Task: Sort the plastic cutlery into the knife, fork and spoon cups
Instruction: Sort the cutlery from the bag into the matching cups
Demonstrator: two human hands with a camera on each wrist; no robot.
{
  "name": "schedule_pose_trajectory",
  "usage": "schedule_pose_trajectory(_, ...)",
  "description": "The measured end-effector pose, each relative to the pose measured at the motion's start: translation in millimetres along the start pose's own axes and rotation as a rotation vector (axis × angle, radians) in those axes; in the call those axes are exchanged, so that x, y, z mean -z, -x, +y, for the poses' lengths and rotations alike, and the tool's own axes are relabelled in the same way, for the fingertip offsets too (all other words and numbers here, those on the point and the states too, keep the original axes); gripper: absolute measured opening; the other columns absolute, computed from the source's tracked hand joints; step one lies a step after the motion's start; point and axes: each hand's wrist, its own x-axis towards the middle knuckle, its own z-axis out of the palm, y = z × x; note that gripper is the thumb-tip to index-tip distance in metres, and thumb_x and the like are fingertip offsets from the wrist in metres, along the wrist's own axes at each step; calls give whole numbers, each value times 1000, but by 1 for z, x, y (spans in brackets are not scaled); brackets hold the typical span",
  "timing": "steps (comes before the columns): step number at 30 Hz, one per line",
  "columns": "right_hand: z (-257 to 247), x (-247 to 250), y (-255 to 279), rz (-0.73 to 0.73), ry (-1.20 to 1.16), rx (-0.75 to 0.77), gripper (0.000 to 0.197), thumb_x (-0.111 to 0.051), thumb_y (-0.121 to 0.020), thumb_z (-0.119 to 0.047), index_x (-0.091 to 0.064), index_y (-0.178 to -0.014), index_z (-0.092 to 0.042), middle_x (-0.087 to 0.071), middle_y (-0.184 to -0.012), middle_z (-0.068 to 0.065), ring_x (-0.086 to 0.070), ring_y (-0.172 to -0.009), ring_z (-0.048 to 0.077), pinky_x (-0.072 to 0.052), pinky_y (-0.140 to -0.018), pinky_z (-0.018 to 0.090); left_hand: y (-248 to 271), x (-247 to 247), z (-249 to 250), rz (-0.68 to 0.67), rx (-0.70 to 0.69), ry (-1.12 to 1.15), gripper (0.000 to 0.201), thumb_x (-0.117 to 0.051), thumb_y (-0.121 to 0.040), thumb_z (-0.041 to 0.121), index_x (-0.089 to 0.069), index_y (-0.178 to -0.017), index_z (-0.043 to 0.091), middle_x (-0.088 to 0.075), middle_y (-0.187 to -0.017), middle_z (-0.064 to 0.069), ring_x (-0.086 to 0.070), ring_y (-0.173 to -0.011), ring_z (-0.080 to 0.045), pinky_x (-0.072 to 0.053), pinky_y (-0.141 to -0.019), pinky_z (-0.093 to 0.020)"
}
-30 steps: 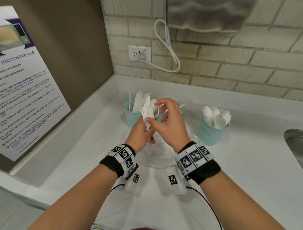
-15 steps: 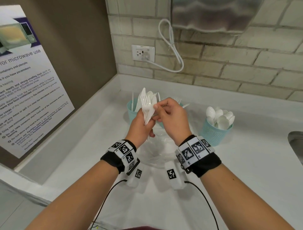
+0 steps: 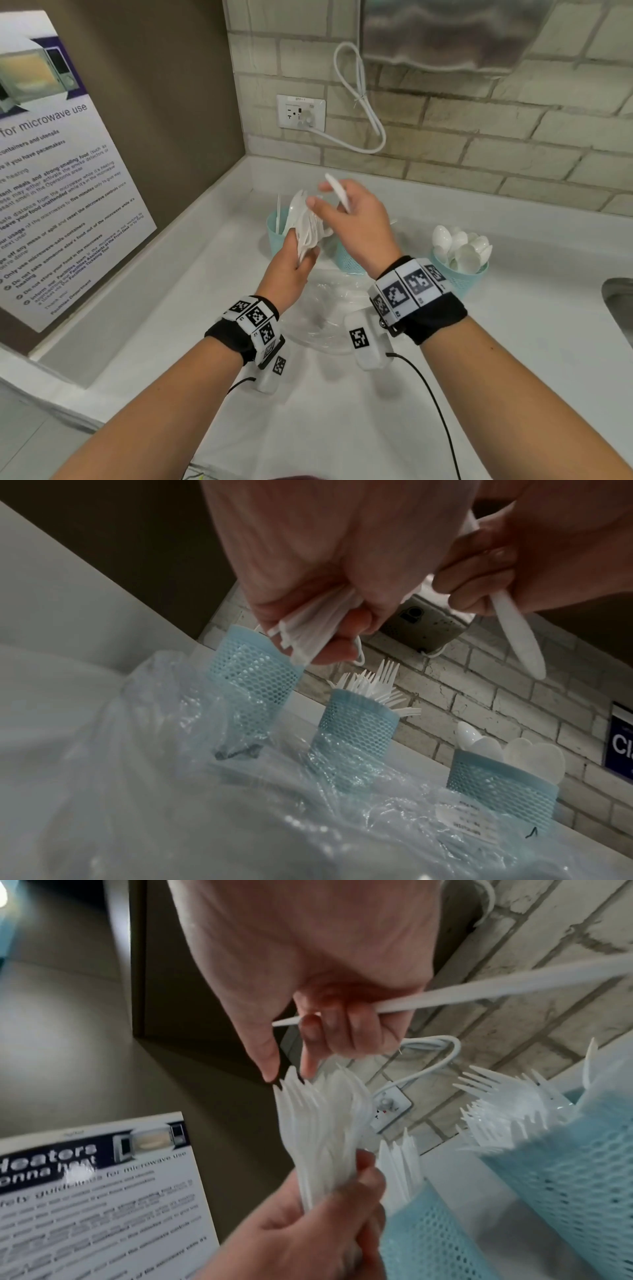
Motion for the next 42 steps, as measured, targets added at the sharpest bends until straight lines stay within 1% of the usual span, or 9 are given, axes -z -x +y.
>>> schedule_pose_trajectory(3,3,-7,-8,-86,121,20,16,-66,-84,-36,-70,-83,-20,-67,-70,3,-62,-66,23,-55,-72,45,-1,2,-3,-6,11,-2,39,-47,-97,25,-35,-134,24,-58,-109,6,-57,-90,-10,-51,-77,-35)
schedule_pose_trajectory(7,-27,3,-31,0,95,132,23,-54,-93,-36,-64,-91,-15,-54,-68,-12,-48,-60,5,-44,-64,30,1,11,-6,-24,74,32,40,-48,-97,24,-35,-135,24,-55,-103,14,-57,-87,-14,-54,-67,-32)
schedule_pose_trajectory(12,-63,16,-65,248,-112,309,19,-40,-99,-30,-48,-86,-19,-48,-67,-7,-47,-58,11,-44,-58,34,0,25,-26,100,135,53,27,-45,-98,31,-37,-123,30,-53,-94,7,-50,-73,-8,-43,-49,-14)
schedule_pose_trajectory(21,23,-52,-79,-115,138,-127,22,-39,-98,-32,-51,-108,-17,-63,-66,2,-54,-59,16,-42,-67,31,-6,43,-27,179,157,149,22,-50,-96,35,-44,-116,30,-50,-75,4,-47,-61,-10,-44,-50,-23)
schedule_pose_trajectory(26,12,-51,-86,-8,59,-28,33,-34,-101,-27,-56,-113,-6,-58,-105,13,-52,-92,23,-38,-82,27,-6,51,-24,189,180,184,23,-52,-95,34,-46,-117,27,-53,-78,5,-48,-62,-11,-46,-50,-21)
schedule_pose_trajectory(31,-9,-50,-94,121,21,199,36,-28,-103,-26,-63,-105,-16,-55,-109,5,-42,-104,12,-27,-92,24,-7,54,-23,188,191,221,28,-51,-95,34,-47,-121,23,-55,-81,3,-45,-60,-11,-43,-53,-20)
schedule_pose_trajectory(36,24,-64,-97,-12,9,32,29,-34,-101,-30,-61,-105,-22,-58,-103,8,-58,-95,31,-47,-91,40,-7,52,-21,159,166,245,27,-49,-97,31,-47,-122,24,-54,-78,3,-43,-61,-9,-40,-57,-22)
schedule_pose_trajectory(40,34,-57,-85,-25,204,-46,43,-45,-96,-42,-55,-129,-15,-49,-119,11,-46,-112,21,-28,-94,21,-8,50,-16,134,175,306,26,-48,-97,32,-48,-122,22,-51,-75,3,-39,-56,-7,-38,-55,-21)
schedule_pose_trajectory(42,28,-53,-72,54,173,-9,45,-45,-95,-48,-59,-124,-16,-48,-115,7,-40,-114,18,-24,-93,20,-8,49,-12,120,180,353,26,-47,-98,31,-49,-121,20,-50,-73,3,-39,-54,-6,-36,-54,-21)
